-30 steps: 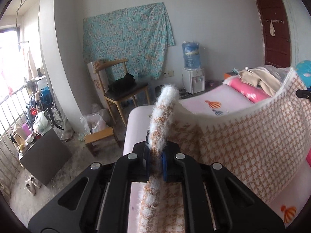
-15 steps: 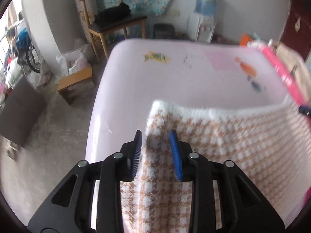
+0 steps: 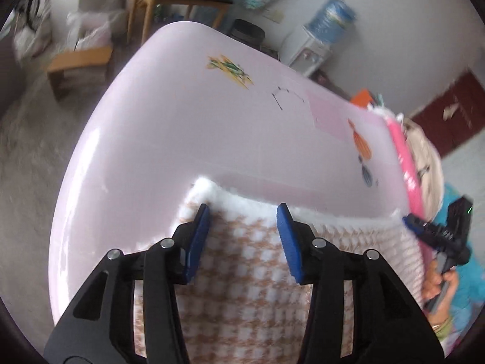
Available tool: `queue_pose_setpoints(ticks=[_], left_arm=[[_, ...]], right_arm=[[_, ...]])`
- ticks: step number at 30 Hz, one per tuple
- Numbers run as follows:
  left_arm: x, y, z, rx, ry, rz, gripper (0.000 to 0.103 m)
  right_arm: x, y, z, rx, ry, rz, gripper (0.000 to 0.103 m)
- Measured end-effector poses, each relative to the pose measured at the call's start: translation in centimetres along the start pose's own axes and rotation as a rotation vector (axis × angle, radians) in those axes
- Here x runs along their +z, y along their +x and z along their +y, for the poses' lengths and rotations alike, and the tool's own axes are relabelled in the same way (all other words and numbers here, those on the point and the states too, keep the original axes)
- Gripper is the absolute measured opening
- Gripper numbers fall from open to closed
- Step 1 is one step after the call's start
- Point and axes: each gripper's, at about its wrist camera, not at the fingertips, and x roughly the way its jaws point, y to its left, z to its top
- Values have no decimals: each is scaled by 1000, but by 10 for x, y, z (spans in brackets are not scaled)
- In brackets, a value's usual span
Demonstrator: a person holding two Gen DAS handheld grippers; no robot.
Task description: Fold large clothes
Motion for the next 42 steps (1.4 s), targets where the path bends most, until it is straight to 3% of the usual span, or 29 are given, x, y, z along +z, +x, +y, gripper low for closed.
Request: queue_pose_setpoints(ticks=[2,5,7,10,13,16,17,21,24,26,28,30,32,34,37,40,42], left_arm=[[2,-12,7,13,-31,-22,44],[1,-39,-6,45,15,-96,44],[-2,-57,-27,27,91,-132,44],[-23,-59,-80,-18,266,-117,46],[-50,-38,-125,28,417,-66,46],[-69,5,-137,149,468,8,48],[-70,15,-132,163,461,8,48],[-80,-8,-132,167,456,-48,46],[-105,-38,-144,133,588,-106,47],[-127,-48,-151,97,658,-92,49],[-146,-40,-155,141,706,-83,53],[-156,-21,-150,222,709,-42,54],[-155,-27,-146,196,653,-65,54],[-160,-48,-146,177,630,-97,52],[-187,-77,-149,109,666,-135,55],[-213,-63,-142,146,685,-73,57],[-222,-48,-136,179,679,-79,59]], right_arm=[[0,-16,-3,-89,-3,-42,43],[-4,-43,15,-107,-70,-109,43],[-14,-53,47,-99,-190,-133,46],[-35,-42,93,-78,-367,-85,50],[-61,-15,125,-123,-499,-27,50],[-74,19,120,-231,-531,36,50],[-75,20,116,-224,-527,18,50],[-81,-12,124,-211,-494,13,49],[-107,-40,145,-180,-562,-29,49],[-125,-38,146,-172,-581,-19,49],[-138,-23,144,-228,-596,19,49],[-146,-7,137,-248,-600,11,50],[-150,-14,144,-274,-604,-8,50],[-163,-38,149,-216,-581,-37,50],[-198,-62,155,-196,-600,-84,50],[-225,-41,151,-211,-609,-37,50],[-231,-35,146,-219,-589,-74,53]])
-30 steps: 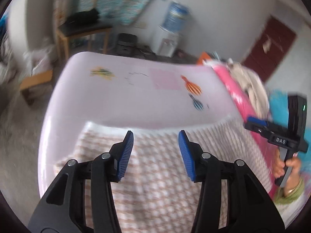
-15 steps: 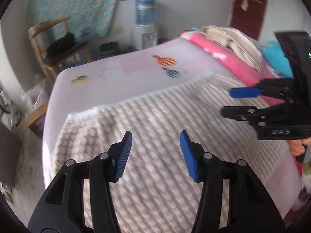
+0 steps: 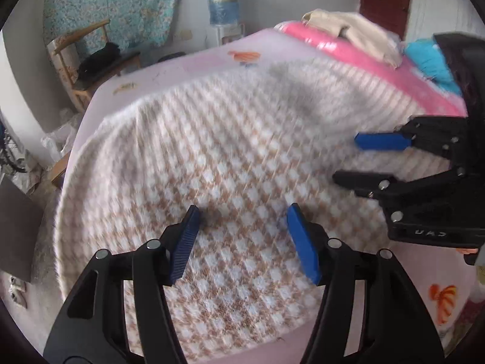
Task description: Fold large clothes
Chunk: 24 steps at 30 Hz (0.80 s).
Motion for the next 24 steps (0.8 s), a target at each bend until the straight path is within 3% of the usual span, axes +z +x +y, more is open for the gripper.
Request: queue_pose_setpoints(ticks=[2,5,8,10,12,14,17,20,21,24], left_arm=[[0,-7,2,-1,-28,-12,59],[-3,-32,4,3,-46,-52,58],[-18,-35,-2,16,-36,-41,63],[-29,-17,-2,38,-50,4,65],[-34,-21,4,20,-86,-25,65],[-35,-36,11,30,-121,-55,64],[-45,-52,31,55,-180,-97,67],[-63,-33,60,84,-276,-30,69],[-66,-26,66,62,-296,-24,68],[-64,-40,65,49,-305,-62,68]], right_arm=[[3,-8,-2,4,36,13,53],[-4,-37,5,30,25,-41,53],[-18,-30,22,33,-20,-17,54],[-31,-14,34,-39,-59,-20,58],[-31,-20,37,-62,-67,-31,59],[-32,-35,31,-38,-28,-40,59],[-46,-51,6,-91,37,-76,61],[-64,-26,-22,-62,137,4,62],[-68,-24,-26,-44,150,5,62],[-66,-41,-34,-29,180,-12,62]])
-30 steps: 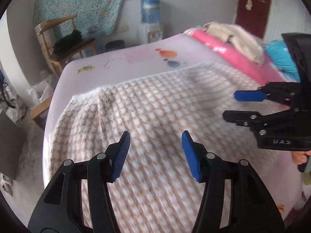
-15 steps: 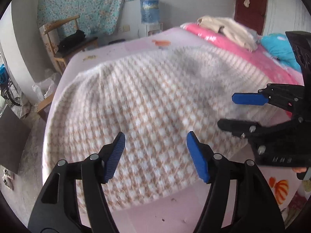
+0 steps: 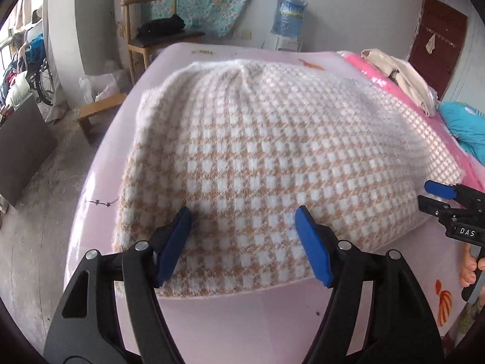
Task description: Fold large clothes
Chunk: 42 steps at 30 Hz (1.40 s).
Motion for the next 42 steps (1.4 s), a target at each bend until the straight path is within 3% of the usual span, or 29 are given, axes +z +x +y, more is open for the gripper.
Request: queue_pose_setpoints(ticks=[3,6,7,9,14,22,27,32,37,42], left_arm=[[-3,-22,4,-29,-8,-65,75],[-11,-5,16,-4,-46,-3,77],[-14,5,21,-11,-68,25,77],[-14,5,21,-14,-79,8,77],[-7,-23,16,-8,-98,-38,77],[-12,-84,-30,-8,-7,-123,89],[-17,-107,-61,5,27,-149,93],[-19,-121,-84,62,86,-190,95],[-17,-127,-93,54,96,-206,95],[-19,-128,-104,109,96,-218,95]], right_arm=[[-4,-25,-24,-30,76,-72,63],[-20,-11,-58,-20,183,-27,63],[-25,-7,-62,1,202,-23,63],[-24,-12,-55,-25,173,-25,63],[-25,-36,-54,11,212,-49,64],[-38,-80,-24,15,128,-116,86],[-45,-98,3,-45,49,-131,96],[-49,-111,21,-134,-10,-156,97],[-51,-124,31,-181,-30,-206,97],[-48,-133,30,-231,-16,-237,97]])
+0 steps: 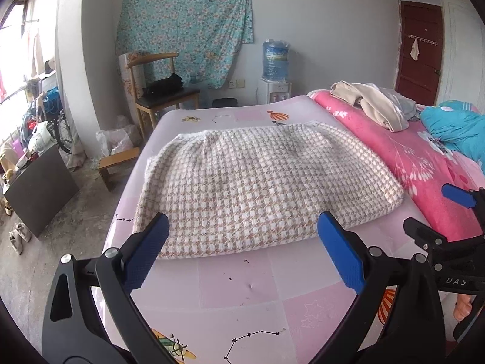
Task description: Fold large clothes
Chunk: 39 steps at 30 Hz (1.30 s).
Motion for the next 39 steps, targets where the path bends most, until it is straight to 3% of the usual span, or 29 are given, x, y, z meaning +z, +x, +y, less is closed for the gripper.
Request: queue_pose_setpoints(ticks=[2,4,11,20,29,39], left_arm=[[-1,-2,-3,35,-8,-10,95],[-1,1,-5,63,-11,5,95],[-6,27,-14,114,6,142,95],[-18,53,-19,117,-32,274,95],[-24,62,-15,98,-66,320,95],[-21,62,-12,96,-91,320,95]], right_arm=[[1,0,-2,-17,11,1,97],[1,1,-5,19,27,8,97],[3,21,-15,74,109,100,97],[-2,39,-6,81,103,163,97],[-4,46,-2,69,101,192,97],[-3,47,6,65,81,198,97]])
